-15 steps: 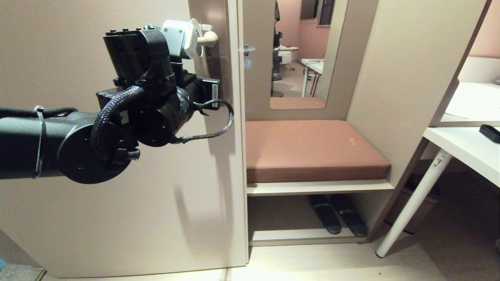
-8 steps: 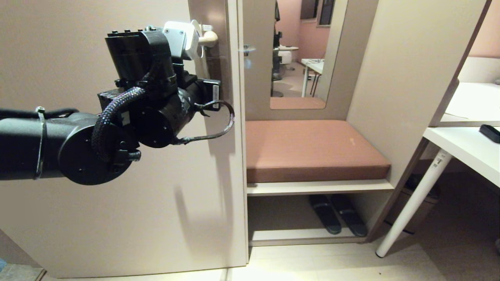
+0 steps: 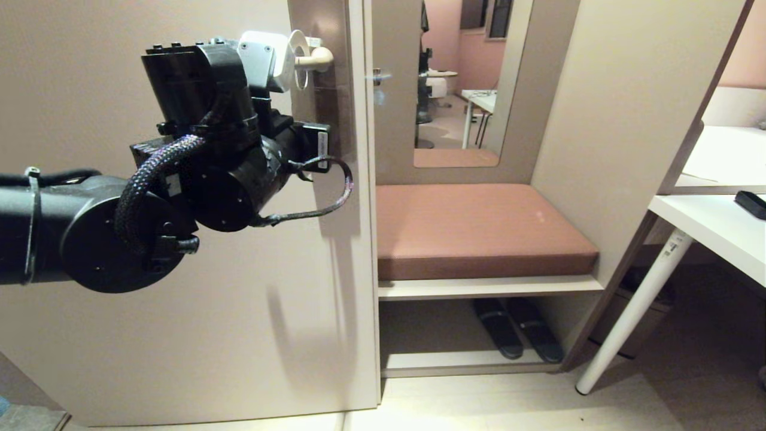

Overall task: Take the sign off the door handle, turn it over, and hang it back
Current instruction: Hang the sign back with the other side facing out

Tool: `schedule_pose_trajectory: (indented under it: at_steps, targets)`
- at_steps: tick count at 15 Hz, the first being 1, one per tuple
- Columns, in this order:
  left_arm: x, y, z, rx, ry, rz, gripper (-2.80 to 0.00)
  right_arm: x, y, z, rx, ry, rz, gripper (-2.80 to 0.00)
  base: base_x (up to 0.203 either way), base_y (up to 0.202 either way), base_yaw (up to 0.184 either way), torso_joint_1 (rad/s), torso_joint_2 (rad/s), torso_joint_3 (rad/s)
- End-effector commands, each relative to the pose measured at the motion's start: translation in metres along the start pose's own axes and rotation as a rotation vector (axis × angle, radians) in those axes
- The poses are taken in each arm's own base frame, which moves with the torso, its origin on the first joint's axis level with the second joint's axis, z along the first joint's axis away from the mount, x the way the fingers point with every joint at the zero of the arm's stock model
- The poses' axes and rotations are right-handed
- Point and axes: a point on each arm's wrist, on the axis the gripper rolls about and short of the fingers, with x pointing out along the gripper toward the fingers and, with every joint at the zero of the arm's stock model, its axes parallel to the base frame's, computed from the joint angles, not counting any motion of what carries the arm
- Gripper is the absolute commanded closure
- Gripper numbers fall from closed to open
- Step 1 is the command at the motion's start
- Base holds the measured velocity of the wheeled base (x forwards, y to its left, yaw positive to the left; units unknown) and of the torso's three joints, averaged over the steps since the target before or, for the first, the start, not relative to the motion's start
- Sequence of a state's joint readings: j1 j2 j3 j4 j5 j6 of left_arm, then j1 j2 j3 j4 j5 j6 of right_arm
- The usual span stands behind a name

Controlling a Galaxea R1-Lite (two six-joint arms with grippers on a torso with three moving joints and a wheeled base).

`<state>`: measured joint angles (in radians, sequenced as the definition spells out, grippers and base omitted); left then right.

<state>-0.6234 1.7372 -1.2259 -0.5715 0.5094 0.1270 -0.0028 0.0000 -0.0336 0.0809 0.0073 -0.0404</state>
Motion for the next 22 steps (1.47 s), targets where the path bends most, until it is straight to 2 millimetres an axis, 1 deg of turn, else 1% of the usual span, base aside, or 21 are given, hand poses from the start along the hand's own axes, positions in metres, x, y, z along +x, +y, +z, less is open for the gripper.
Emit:
schedule_pose_trajectory:
  at_steps: [1,13,14,22]
  targets:
    - [-0.0036,0.0024,0.0034,-0.006,-0.010,0.004,0.00,0.0000,0.0000,0.0000,-0.001,0.000,0.001,0.00,0.000,0.000,0.000,0.000,0.00,0.000]
    - [-0.0039,0.0009,0.0015,-0.009,-0.006,-0.003,0.00,0.0000,0.0000,0.0000,-0.001,0.000,0.000,0.00,0.000,0.000,0.000,0.000,0.00,0.000]
    - [-0.0039,0.0009,0.0016,-0.008,-0.007,-0.002,-2.80,0.0000,0.0000,0.0000,-0.001,0.000,0.000,0.00,0.000,0.000,0.000,0.000,0.00,0.000]
    - [-0.0071,0.0011,-0.0028,-0.003,0.008,-0.004,-2.80,0.0000,0.0000,-0.0002,-0.001,0.002,0.000,0.00,0.000,0.000,0.000,0.000,0.00,0.000]
